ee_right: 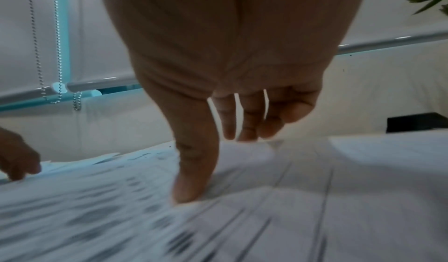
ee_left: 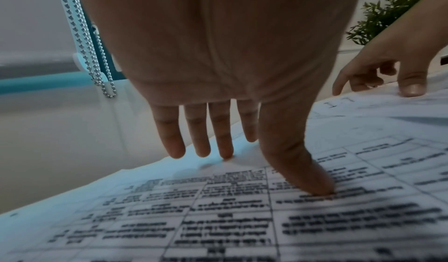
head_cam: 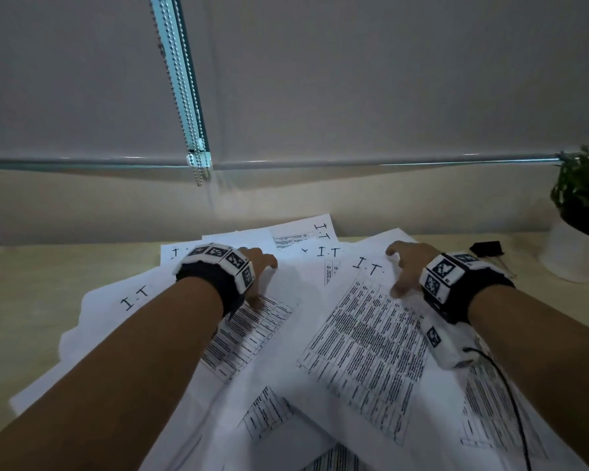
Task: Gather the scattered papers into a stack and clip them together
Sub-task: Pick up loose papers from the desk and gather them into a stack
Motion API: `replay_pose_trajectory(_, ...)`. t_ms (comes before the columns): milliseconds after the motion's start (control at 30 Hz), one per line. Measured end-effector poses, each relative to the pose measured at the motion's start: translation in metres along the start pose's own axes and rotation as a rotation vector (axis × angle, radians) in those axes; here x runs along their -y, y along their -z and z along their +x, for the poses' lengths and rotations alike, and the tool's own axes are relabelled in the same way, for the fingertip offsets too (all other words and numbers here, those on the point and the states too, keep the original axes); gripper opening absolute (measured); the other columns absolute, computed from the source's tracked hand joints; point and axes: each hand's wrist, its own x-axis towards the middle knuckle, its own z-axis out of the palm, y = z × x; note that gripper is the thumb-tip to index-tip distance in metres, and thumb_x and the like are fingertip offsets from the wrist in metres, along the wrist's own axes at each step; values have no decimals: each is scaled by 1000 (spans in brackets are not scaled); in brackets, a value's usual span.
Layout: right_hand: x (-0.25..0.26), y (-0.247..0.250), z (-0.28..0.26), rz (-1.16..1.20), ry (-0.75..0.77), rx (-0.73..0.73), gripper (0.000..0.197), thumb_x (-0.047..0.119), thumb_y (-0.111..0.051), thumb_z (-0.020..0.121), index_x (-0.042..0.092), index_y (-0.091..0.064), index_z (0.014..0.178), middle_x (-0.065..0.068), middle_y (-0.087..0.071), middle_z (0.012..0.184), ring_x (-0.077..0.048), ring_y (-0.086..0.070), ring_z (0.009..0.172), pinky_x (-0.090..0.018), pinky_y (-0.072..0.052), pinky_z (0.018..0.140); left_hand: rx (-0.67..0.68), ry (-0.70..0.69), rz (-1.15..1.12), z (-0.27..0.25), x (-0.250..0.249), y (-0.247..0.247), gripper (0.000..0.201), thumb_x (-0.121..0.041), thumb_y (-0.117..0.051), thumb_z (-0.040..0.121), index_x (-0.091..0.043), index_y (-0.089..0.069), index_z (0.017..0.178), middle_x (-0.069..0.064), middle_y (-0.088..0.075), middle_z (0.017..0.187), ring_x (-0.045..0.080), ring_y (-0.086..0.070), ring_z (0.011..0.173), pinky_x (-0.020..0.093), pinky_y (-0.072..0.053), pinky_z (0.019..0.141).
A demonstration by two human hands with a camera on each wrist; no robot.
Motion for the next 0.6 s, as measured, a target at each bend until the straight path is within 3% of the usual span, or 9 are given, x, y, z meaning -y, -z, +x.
replay_pose_trajectory(100,8,17,0,-31,123,-81,27,19,-75,70,21,-58,92,-3,-62,98,-22,-55,86,-29,-47,74,8,-26,72,-1,1,1,89,-36,-83,64,-25,-36,140,7,-43,139,26,-45,125,34,-39,100)
replay_pose_trajectory(133,14,21,1,-57,166,-95,18,14,-72,73,19,-58,83,-3,-61,89,-23,-56,85,-28,-46,71,9,-38,119,-3,-1,3,88,-38,-81,66,-23,-36,140,9,-43,138,27,-44,125,35,-39,100)
replay_pose_trajectory(167,21,26,3,-90,202,-104,14,10,-69,75,18,-61,84,-4,-60,88,-25,-58,89,-28,-45,72,5,-54,182,-4,-1,3,87,-41,-79,68,-21,-35,140,11,-42,136,29,-43,125,37,-39,101)
replay_pose_trajectory(267,38,33,11,-209,268,-102,36,8,-55,86,18,-57,121,-8,-61,114,-25,-58,98,-27,-43,78,19,-52,171,-4,1,-1,89,-41,-78,71,-21,-30,144,11,-33,143,30,-36,132,37,-29,108)
replay_pose_trajectory(333,46,32,16,-274,299,-64,25,11,-49,90,16,-57,114,-6,-63,110,-22,-58,89,-27,-45,76,15,-48,103,-3,3,-4,87,-36,-79,70,-20,-32,142,8,-33,145,26,-36,132,31,-24,106)
replay_pose_trajectory(433,59,29,26,-261,286,-65,5,17,-52,88,15,-56,89,4,-51,75,-22,-55,83,-26,-47,72,-50,7,62,-5,5,-1,83,-41,-85,60,-22,-44,129,2,-47,133,23,-48,119,33,-39,96)
replay_pose_trajectory(467,65,31,30,-214,293,-67,6,18,-57,85,13,-57,84,4,-48,72,-23,-54,83,-23,-45,69,-74,6,82,-8,5,1,80,-45,-85,58,-22,-47,124,0,-50,127,22,-49,115,33,-41,92)
replay_pose_trajectory(567,84,38,36,-132,349,7,21,21,-67,80,10,-63,98,-4,-58,93,-27,-57,95,-23,-38,71,-109,-59,184,-15,8,9,69,-46,-80,64,-22,-48,120,-1,-55,119,21,-50,111,30,-37,86)
replay_pose_trajectory(600,89,40,38,-125,354,14,22,22,-68,79,12,-63,98,-4,-57,93,-25,-57,93,-23,-37,71,-120,-78,214,-19,9,13,62,-44,-77,69,-23,-49,120,-1,-57,118,22,-52,111,29,-36,86)
